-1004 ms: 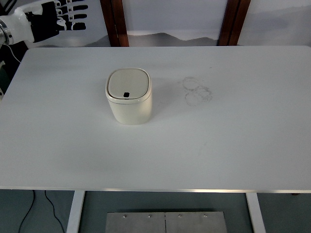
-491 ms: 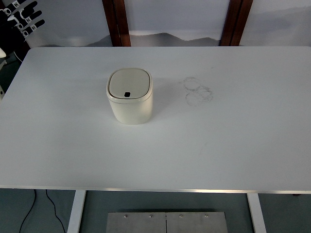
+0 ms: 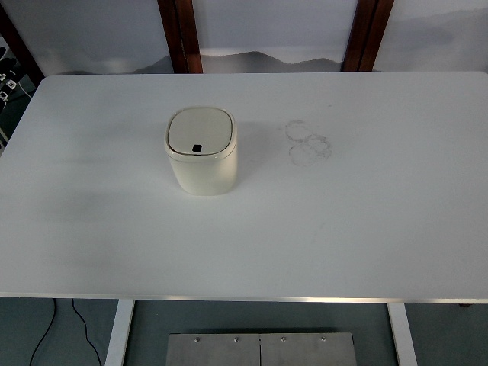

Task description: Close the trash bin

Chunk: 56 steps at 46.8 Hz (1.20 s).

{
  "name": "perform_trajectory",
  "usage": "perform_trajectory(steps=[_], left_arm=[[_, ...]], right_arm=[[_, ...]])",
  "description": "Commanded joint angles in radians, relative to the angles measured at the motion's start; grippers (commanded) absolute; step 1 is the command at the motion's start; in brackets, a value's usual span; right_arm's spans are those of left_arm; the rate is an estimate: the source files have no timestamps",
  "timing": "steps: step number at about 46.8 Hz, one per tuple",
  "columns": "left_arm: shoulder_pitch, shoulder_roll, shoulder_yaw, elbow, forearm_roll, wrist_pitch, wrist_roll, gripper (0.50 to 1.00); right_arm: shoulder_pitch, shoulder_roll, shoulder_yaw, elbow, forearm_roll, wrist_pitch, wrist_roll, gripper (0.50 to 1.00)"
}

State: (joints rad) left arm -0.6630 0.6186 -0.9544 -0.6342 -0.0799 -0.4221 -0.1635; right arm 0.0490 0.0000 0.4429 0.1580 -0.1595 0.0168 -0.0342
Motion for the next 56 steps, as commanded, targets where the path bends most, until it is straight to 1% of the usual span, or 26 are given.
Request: perform_trajectory(steps=[1, 3, 9, 18, 22, 30, 40, 46, 56], left_arm=[[0.003, -0.019, 0.000, 0.043, -0.029, -0.010, -0.002, 1.000], [0.005, -0.025, 0.000, 0.067, -0.038, -0.027, -0.002, 1.000], [0.006, -0.054, 0.002, 0.143, -0.041, -0.113, -0.002, 1.000], [0.010, -0.088, 0.002, 0.252, -0.041, -0.187, -0.002, 1.000], [0.014, -0.102, 0.002, 0.281, -0.041, -0.189, -0.002, 1.000], [0.016, -0.115, 0.003, 0.289, -0.041, -0.189, -0.004, 1.000], [0.056, -0.131, 0.003, 0.329, -0.041, -0.187, -0.004, 1.000], [0.072, -0.140, 0.002, 0.332, -0.043, -0.187, -0.004, 1.000], [0.072, -0.137, 0.002, 0.332, -0.044, -0.187, -0.004, 1.000]], right_arm=[[0.000, 0.000, 0.000, 0.000, 0.000, 0.000, 0.000, 0.995], [0.000, 0.000, 0.000, 0.000, 0.000, 0.000, 0.000, 0.995], [0.000, 0.000, 0.000, 0.000, 0.000, 0.000, 0.000, 0.995], [0.000, 0.000, 0.000, 0.000, 0.000, 0.000, -0.001, 0.995], [0.000, 0.000, 0.000, 0.000, 0.000, 0.000, 0.000, 0.995], [0.000, 0.000, 0.000, 0.000, 0.000, 0.000, -0.001, 0.995], [0.000, 0.000, 0.000, 0.000, 0.000, 0.000, -0.001, 0.995], [0.000, 0.000, 0.000, 0.000, 0.000, 0.000, 0.000, 0.995], [0.000, 0.000, 0.000, 0.000, 0.000, 0.000, 0.000, 0.995]])
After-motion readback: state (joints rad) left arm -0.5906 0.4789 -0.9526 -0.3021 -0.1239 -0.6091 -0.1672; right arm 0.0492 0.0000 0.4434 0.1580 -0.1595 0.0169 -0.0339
